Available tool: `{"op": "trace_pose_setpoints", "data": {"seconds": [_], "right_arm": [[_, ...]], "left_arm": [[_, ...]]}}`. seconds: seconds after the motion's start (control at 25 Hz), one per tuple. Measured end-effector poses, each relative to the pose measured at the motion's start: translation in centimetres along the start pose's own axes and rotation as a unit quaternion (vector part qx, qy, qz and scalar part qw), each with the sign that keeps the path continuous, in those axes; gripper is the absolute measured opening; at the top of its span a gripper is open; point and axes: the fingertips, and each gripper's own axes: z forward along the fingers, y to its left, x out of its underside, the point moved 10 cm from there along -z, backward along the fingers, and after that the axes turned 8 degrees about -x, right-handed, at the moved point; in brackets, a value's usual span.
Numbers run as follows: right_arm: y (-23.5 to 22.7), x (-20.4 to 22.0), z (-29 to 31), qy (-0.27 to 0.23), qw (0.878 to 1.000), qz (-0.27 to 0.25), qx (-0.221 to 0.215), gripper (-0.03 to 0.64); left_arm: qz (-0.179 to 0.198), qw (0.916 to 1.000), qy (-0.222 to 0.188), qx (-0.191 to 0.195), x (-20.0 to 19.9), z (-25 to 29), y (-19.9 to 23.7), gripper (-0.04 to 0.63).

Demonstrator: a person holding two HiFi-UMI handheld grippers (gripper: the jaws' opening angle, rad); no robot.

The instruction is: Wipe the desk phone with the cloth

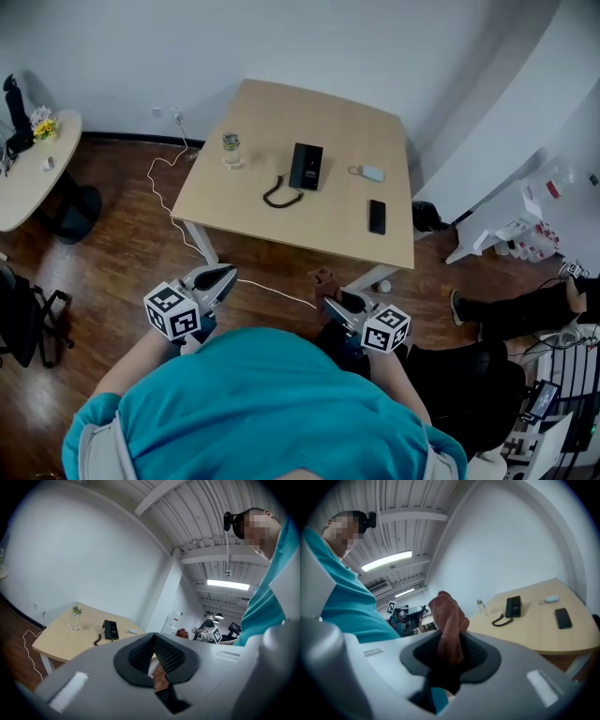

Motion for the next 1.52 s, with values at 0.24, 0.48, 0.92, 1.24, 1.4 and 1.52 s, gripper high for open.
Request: {"op": "trace_pose_setpoints", "data": {"seconds": [0.24,0.48,0.92,1.24,1.4,1.52], "right_arm": [[3.7,-0.1,2.7,-0.028,0.998,-0.021,0.049,0.112],[7.4,0.7,6.1,-0.055,0.993,-0.023,0.104,0.112],[8.8,1.6,2.3,-0.037,0.99,-0.048,0.13,0.103],[8.4,1.5,1.9,-0.023,0.99,-0.062,0.127,0.101],[8.6,1.3,2.8,-0.016,0.99,-0.069,0.119,0.101],[8.9,1.4,3.4,-0.014,0.99,-0.07,0.117,0.101]], "left_arm": [[0.012,0.9996,-0.014,0.021,-1.1,-4.4,3.3,0.005],[0.019,0.9995,0.009,0.025,-0.8,-10.0,8.6,0.005],[0.014,0.9996,-0.022,0.006,0.0,-9.4,5.8,0.005],[0.005,0.9997,-0.019,0.015,0.2,-8.4,4.8,0.005],[0.007,0.9997,-0.022,0.012,-0.2,-8.7,5.3,0.005],[0.005,0.9995,-0.029,0.01,-0.6,-9.1,5.7,0.005]]}}
